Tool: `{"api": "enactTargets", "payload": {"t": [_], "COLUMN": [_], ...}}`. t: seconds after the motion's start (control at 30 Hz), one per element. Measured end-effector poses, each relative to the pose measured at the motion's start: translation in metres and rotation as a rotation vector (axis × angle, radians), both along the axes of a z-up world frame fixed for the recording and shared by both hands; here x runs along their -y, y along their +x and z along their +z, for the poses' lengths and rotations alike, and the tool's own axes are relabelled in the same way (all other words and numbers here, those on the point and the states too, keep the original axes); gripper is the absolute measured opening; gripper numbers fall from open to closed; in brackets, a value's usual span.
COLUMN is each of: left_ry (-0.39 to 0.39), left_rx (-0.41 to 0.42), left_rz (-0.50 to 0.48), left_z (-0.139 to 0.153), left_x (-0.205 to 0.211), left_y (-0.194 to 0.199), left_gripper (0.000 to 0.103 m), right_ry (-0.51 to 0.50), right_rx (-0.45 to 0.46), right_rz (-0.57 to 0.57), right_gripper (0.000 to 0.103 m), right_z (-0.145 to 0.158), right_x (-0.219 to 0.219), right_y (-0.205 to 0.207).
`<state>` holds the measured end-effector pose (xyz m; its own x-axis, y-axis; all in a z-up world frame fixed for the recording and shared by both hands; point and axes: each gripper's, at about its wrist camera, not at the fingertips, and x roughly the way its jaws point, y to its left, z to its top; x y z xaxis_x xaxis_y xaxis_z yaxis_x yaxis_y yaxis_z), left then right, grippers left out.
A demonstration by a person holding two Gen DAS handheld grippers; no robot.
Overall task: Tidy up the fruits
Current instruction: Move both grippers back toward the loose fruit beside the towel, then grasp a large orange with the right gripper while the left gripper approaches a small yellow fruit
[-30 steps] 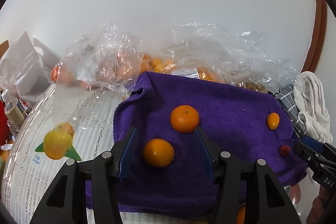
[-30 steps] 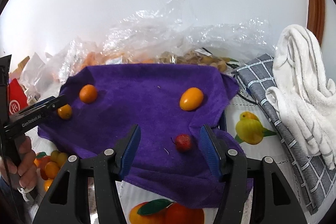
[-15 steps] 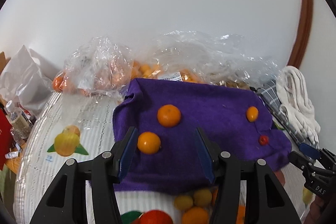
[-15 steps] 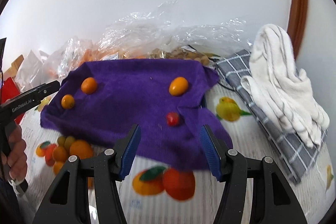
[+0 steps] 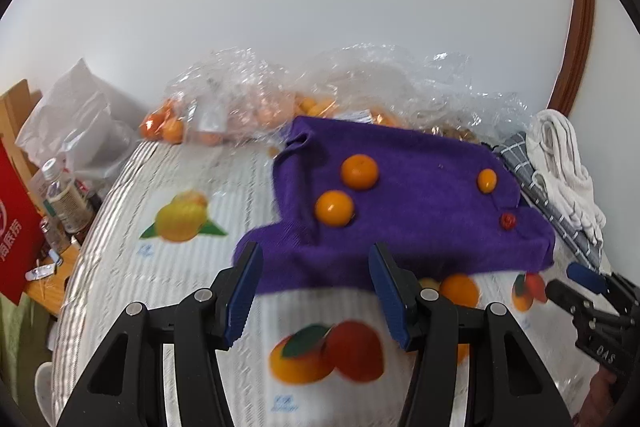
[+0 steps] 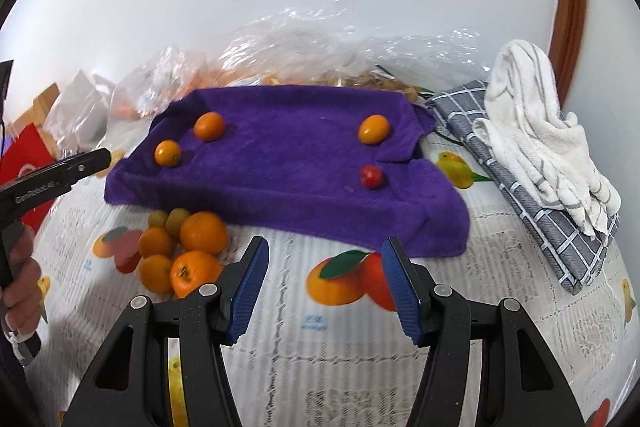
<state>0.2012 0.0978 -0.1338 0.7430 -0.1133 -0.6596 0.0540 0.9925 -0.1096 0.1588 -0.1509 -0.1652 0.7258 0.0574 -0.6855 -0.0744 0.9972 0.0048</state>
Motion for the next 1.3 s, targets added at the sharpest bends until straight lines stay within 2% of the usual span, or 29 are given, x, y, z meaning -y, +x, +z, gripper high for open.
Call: {"api": "enactTargets", "payload": {"t": [0.1,0.23,0.37,0.47,0.57,0.6,0.77,0.97,1.17,1.2,1.23,1.27,1.3], "left_ry": [0.024,0.060,0.022,0.004,-0.030,-0.042,-0.083,-0.036,-0.021,-0.018,-0.013,-0.010,-0.007], "left_rx": [-0.019,-0.053,-0.083,-0.086,-0.089,-0.085,-0.100,-0.079,-0.099,-0.103,-0.112,-0.120,-0.131], "left_rz": [0.012,0.047,0.104,0.114,0.100,0.102,0.107,0.085,0.031,0.025,0.021,0.022,0.027], "left_z": [-0.011,-0.029,-0.044,-0.050,-0.051,-0.051,-0.054,-0.051,-0.053,-0.053,-0.054,-0.055,-0.057], "left_x": [-0.010,-0.023,-0.038,-0.042,-0.045,-0.047,-0.050,-0.040,-0.031,-0.030,-0.029,-0.029,-0.029], "left_y": [-0.014,-0.026,-0.036,-0.040,-0.041,-0.042,-0.040,-0.043,-0.040,-0.040,-0.039,-0.038,-0.037], "left_gripper": [0.053,0.053,0.053,0.059,0.061,0.065,0.067,0.066,0.066,0.066,0.066,0.066,0.066], "right_ry": [0.012,0.017,0.042,0.050,0.079,0.075,-0.020,-0.085,-0.039,-0.038,-0.034,-0.024,-0.012], "right_rx": [-0.012,-0.018,-0.016,-0.025,-0.040,-0.048,-0.095,-0.135,-0.134,-0.129,-0.118,-0.115,-0.116], "right_rz": [0.029,0.061,0.099,0.122,0.183,0.206,0.260,0.295,0.286,0.286,0.284,0.285,0.285], "right_gripper": [0.052,0.052,0.052,0.052,0.052,0.052,0.052,0.052,0.057,0.056,0.045,0.041,0.041], "right_z": [-0.003,-0.004,-0.004,-0.007,-0.011,-0.014,-0.033,-0.050,-0.052,-0.052,-0.051,-0.051,-0.050], "right_x": [-0.009,-0.019,-0.027,-0.033,-0.042,-0.047,-0.067,-0.079,-0.077,-0.076,-0.075,-0.074,-0.073], "right_y": [-0.001,-0.003,-0.008,-0.008,-0.010,-0.010,-0.008,0.001,0.009,0.009,0.009,0.008,0.009]}}
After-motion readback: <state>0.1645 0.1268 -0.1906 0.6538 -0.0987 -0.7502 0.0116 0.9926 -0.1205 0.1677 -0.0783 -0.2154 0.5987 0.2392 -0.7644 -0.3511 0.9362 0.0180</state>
